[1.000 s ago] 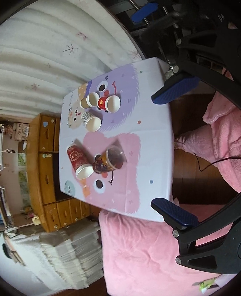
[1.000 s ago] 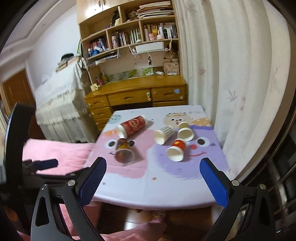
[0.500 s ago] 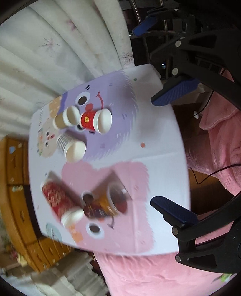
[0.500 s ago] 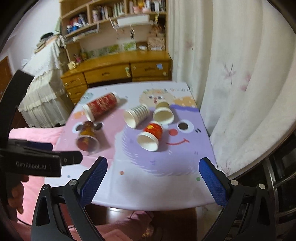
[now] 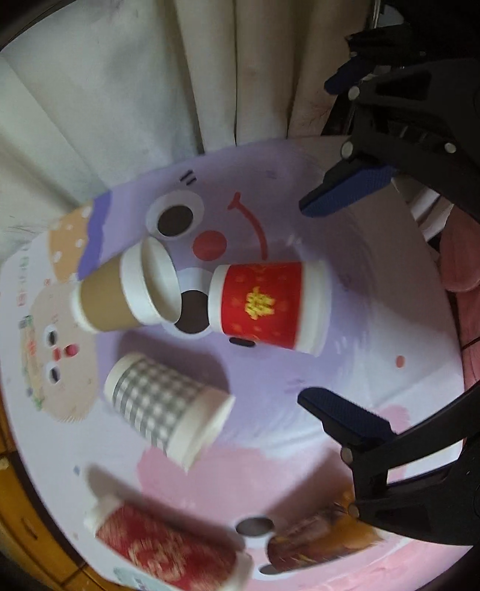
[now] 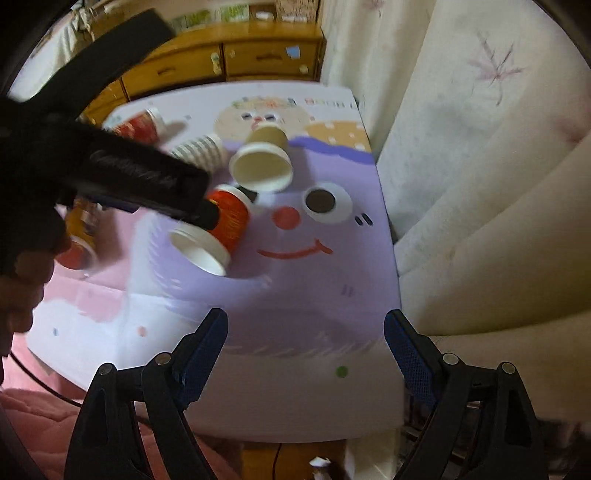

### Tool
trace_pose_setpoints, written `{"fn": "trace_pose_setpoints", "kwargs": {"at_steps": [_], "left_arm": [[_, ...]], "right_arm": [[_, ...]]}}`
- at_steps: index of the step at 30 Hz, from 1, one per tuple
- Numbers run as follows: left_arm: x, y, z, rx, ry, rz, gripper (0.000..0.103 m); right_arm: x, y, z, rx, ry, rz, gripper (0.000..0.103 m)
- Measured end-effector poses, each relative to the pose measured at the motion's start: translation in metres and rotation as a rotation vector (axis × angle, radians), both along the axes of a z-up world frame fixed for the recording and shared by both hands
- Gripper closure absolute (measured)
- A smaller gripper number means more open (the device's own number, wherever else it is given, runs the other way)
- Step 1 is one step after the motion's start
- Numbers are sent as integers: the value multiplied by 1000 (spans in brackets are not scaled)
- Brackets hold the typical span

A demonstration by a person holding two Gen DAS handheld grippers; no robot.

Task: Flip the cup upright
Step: 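Move the left tool toward the upside-down red cup with gold character, then close the left gripper on the red cup's body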

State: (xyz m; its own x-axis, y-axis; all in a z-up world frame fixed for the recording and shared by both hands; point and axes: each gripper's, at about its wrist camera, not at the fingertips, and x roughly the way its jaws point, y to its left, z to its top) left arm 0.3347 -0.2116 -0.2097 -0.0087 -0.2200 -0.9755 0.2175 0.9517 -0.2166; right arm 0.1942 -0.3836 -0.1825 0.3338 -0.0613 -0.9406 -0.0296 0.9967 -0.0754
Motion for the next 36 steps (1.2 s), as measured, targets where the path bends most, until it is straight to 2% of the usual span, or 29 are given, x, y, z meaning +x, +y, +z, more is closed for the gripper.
{"fn": "trace_pose_setpoints", "kwargs": {"at_steps": [5, 10, 11, 12, 16, 20, 25, 31, 36], "left_arm": [[12, -17, -24, 18, 76, -42, 23], [6, -32, -34, 20, 93, -87, 31], [3, -31, -34, 19, 89, -94, 36], [0, -33, -34, 24, 80, -102, 41], [-11, -41, -25, 31, 27, -134, 42], [-29, -44, -10, 8, -30, -176, 43], [-62, -36, 14, 10, -131, -276, 44], [-108, -5, 33, -52, -229, -436, 44], [-143, 7, 30, -82, -206, -563, 45]], "right_arm": [[15, -14, -21, 16, 59, -41, 14], [16, -24, -19, 17, 63, -70, 14], [13, -24, -18, 17, 63, -73, 14], [12, -24, -16, 18, 63, -76, 14], [4, -25, -8, 22, 46, -62, 14], [-22, -23, 6, 18, 21, -15, 14], [-46, -21, 13, 12, -14, 61, 14], [-65, -17, 8, 36, -38, 126, 14], [-84, -9, 3, 30, -30, 178, 14]]}}
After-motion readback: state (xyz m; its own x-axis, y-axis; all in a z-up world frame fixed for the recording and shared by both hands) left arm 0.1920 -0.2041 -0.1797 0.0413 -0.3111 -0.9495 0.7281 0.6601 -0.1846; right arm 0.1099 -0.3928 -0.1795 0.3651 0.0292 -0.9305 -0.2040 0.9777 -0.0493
